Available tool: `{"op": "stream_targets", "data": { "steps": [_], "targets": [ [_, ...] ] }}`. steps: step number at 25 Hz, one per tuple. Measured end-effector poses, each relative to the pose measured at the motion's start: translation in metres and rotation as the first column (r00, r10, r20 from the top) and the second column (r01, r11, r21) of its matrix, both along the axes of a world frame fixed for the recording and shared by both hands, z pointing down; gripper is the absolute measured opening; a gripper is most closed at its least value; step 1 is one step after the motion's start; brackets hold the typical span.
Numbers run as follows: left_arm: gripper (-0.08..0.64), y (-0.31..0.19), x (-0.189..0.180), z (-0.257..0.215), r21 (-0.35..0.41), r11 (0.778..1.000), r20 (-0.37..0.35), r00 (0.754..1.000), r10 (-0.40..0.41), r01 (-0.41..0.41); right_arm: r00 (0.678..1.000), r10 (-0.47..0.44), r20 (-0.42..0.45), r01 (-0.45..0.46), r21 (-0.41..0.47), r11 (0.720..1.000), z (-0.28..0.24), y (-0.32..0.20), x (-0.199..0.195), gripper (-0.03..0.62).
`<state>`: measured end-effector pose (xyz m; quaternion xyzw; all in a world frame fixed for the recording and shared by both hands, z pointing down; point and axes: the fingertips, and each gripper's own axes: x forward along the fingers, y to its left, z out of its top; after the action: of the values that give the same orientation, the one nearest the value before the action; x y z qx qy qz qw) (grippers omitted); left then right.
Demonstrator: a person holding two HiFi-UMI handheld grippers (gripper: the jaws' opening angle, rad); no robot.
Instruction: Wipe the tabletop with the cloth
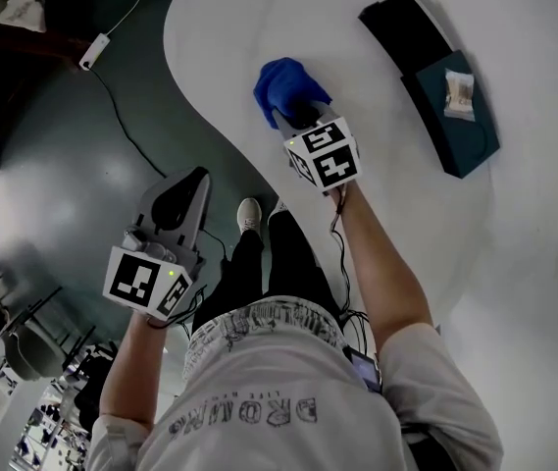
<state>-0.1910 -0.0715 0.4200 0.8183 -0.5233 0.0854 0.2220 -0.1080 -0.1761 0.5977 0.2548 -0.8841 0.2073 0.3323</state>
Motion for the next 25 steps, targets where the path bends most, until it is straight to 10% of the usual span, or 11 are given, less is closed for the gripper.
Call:
{"op": "stream_targets", "data": {
  "steps": [25],
  "targets": [
    [0.031,0.005,0.048,-0.001,0.013,0.980,-0.044,0.979,0.198,-0.198,0.989,0.140,-0.039,-0.142,-0.058,0.988,0.005,0.062,0.052,0.058]
  ]
}}
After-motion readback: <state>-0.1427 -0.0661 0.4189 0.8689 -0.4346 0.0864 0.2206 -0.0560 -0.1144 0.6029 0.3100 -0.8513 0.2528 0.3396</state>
